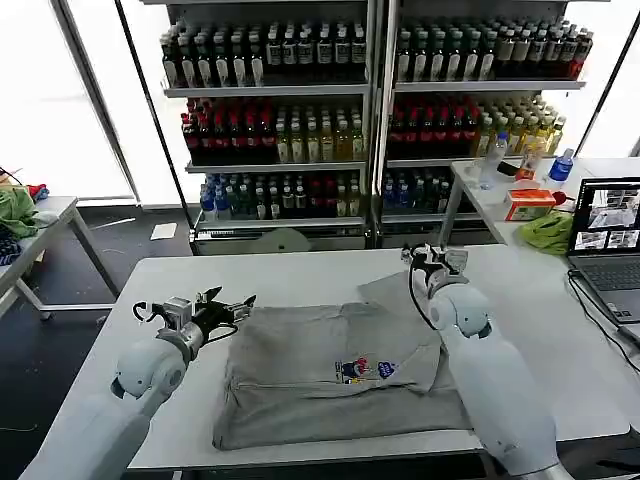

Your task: Fold and organize the clothes.

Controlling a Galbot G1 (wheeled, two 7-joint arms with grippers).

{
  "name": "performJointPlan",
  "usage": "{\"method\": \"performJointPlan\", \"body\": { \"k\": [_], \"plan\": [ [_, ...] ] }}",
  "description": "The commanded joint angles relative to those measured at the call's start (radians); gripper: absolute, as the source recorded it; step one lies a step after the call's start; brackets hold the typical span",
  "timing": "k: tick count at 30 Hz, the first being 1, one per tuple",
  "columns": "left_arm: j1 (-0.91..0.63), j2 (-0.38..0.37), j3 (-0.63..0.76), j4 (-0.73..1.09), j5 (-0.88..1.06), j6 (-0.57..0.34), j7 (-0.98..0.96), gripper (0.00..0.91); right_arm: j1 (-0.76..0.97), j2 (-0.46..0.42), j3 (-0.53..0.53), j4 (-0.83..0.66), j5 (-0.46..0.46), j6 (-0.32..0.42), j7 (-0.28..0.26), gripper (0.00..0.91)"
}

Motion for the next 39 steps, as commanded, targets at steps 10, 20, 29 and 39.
{"method": "performJointPlan", "body": {
  "k": [10, 20, 29, 39],
  "plan": [
    [-0.045, -0.051, 0.045, 0.116, 0.027, 0.035, -0.008, 0.907, 0.061, 0.070, -0.006, -0.227, -0.025, 0.005, -0.030, 0.907],
    [-0.052, -0.084, 0.053, 0.148, 0.025, 0.027, -0.004, 0.907, 0.067, 0.090, -0.008, -0.280, -0.049, 0.010, -0.038, 0.907],
    [-0.064, -0.100, 0.052, 0.172, 0.027, 0.018, -0.002, 0.907, 0.082, 0.099, -0.007, -0.316, -0.058, 0.013, -0.049, 0.907],
    [-0.073, -0.103, 0.050, 0.197, 0.031, 0.014, 0.003, 0.907, 0.074, 0.114, -0.003, -0.341, -0.071, 0.021, -0.053, 0.907]
  ]
}}
